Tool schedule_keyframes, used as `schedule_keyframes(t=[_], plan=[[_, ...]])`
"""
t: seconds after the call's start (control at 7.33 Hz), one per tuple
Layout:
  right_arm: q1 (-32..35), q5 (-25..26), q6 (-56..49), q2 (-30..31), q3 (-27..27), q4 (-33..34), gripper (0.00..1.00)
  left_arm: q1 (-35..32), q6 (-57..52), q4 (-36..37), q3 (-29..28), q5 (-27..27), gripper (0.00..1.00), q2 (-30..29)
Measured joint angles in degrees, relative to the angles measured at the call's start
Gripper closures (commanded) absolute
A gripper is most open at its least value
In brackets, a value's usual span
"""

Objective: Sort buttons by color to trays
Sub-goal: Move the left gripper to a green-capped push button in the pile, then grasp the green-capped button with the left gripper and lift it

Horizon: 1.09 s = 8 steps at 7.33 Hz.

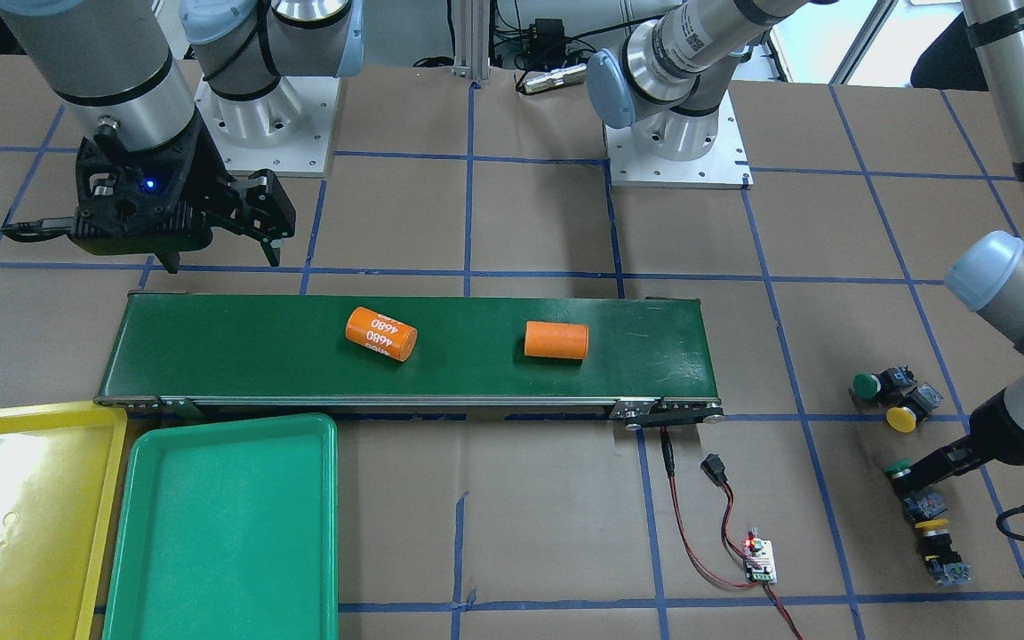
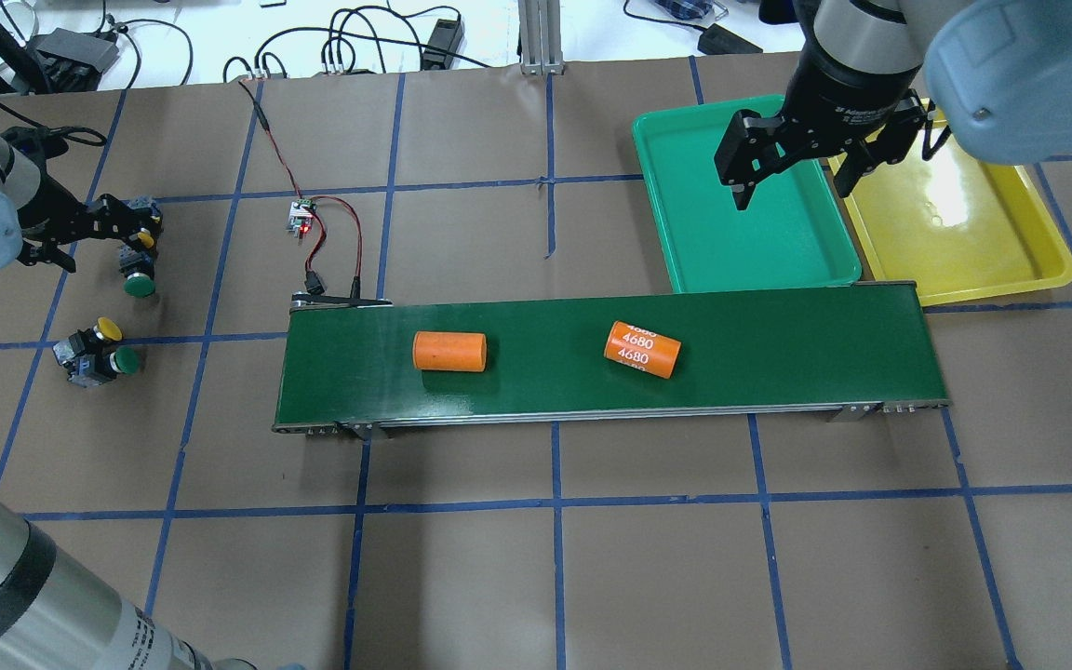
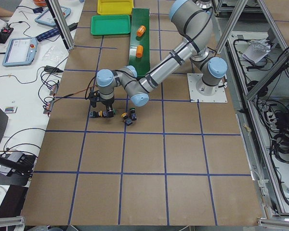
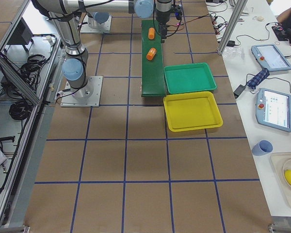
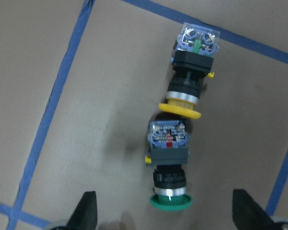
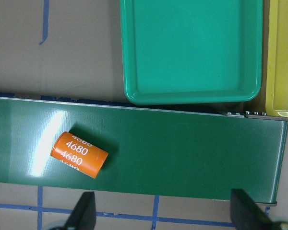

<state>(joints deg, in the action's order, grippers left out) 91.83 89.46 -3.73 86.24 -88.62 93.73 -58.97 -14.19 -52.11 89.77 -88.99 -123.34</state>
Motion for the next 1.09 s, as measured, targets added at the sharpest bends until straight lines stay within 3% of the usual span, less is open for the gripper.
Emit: schedule_keyframes(t=[0.27,0.55,0.68,0.82,1.09], plan=[[0.0,0.0,0.0,-0.1,0.0,0.1,0.0,-0.3,-0.9,0.1,-2.3,0.3,0.0,-3.6],[0.0,0.1,0.0,-0.1,0.0,0.1,0.0,-0.6,-0.7,-0.4,-3.1,1.1,0.44,-5.1],[0.0,0.1,0.0,-0.2,-0.1,0.1,0.0,-0.6,-0.5,-0.5,-3.2,2.1,0.77,-5.5],[0.0,0.1,0.0,-0.2,-0.1,0.0,0.0,-0.5,-0.4,-0.9,-3.4,2.9,0.94,-5.7],[0.0,0.2,0.0,-0.1,-0.1,-0.1,0.0,-0.6,-0.1,-3.9,-3.9,3.3,1.0,-5.5]])
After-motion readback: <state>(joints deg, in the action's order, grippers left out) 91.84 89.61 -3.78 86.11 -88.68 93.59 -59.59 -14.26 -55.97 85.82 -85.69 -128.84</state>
